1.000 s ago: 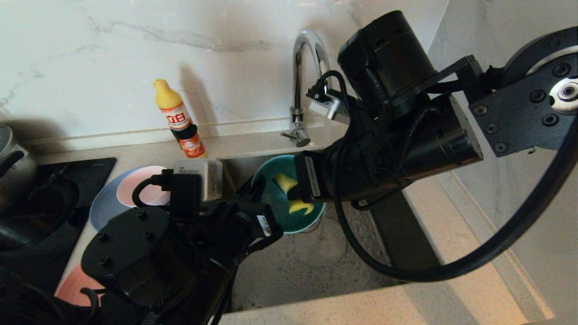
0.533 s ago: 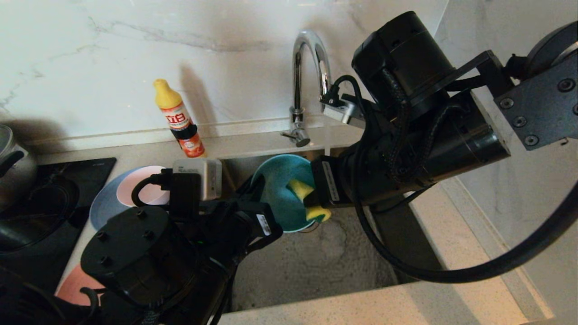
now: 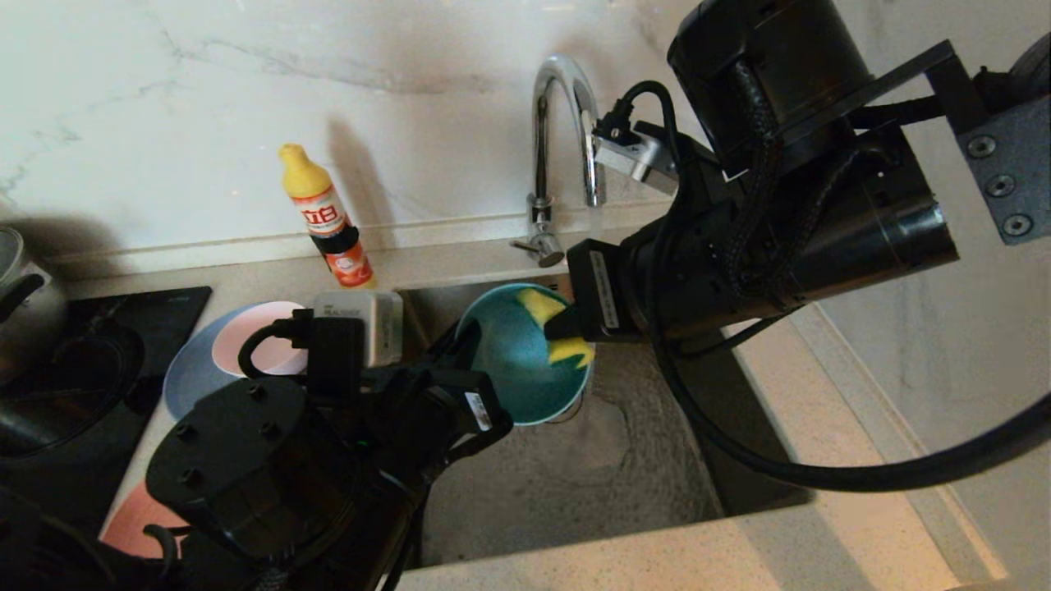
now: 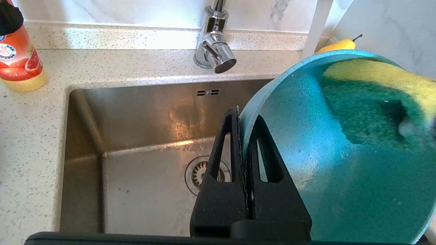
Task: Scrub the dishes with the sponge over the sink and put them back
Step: Wipe the bowl
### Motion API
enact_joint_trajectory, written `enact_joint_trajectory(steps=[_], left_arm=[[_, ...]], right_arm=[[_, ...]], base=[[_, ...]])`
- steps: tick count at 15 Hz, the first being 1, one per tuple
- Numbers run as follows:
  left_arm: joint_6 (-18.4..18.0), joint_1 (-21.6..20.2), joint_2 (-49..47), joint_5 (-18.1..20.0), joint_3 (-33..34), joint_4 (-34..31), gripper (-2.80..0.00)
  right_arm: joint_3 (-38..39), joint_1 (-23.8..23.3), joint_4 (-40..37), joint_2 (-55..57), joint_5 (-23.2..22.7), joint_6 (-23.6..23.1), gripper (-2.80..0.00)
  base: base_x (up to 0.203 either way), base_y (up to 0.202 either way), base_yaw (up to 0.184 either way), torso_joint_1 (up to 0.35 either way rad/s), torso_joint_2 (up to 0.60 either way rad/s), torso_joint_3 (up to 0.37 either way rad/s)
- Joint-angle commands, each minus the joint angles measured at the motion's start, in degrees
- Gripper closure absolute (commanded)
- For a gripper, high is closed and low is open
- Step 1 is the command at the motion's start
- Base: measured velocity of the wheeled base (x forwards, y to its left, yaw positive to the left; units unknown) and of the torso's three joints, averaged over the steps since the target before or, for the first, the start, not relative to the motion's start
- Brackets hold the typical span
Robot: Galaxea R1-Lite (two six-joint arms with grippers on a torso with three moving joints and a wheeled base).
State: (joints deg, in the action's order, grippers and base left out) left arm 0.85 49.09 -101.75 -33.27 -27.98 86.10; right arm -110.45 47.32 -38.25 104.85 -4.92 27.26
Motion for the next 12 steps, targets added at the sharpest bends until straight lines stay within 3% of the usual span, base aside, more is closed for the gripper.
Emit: enact_joint_trajectory(steps=[1, 12], left_arm=[[0.03, 0.04, -0.29, -0.22, 0.03, 0.47, 0.0], [-0.06, -0.05, 0.15, -0.22, -0.32, 0.41, 0.0]], right_arm=[[0.03, 0.17, -0.15, 0.9, -0.44, 0.08, 0.0], [1.05, 1.49, -1.49, 4.42, -0.53, 0.94, 0.0]], base=[[0.0, 0.0, 0.0, 0.0, 0.0, 0.0], [0.0, 0.0, 0.0, 0.0, 0.0, 0.0]])
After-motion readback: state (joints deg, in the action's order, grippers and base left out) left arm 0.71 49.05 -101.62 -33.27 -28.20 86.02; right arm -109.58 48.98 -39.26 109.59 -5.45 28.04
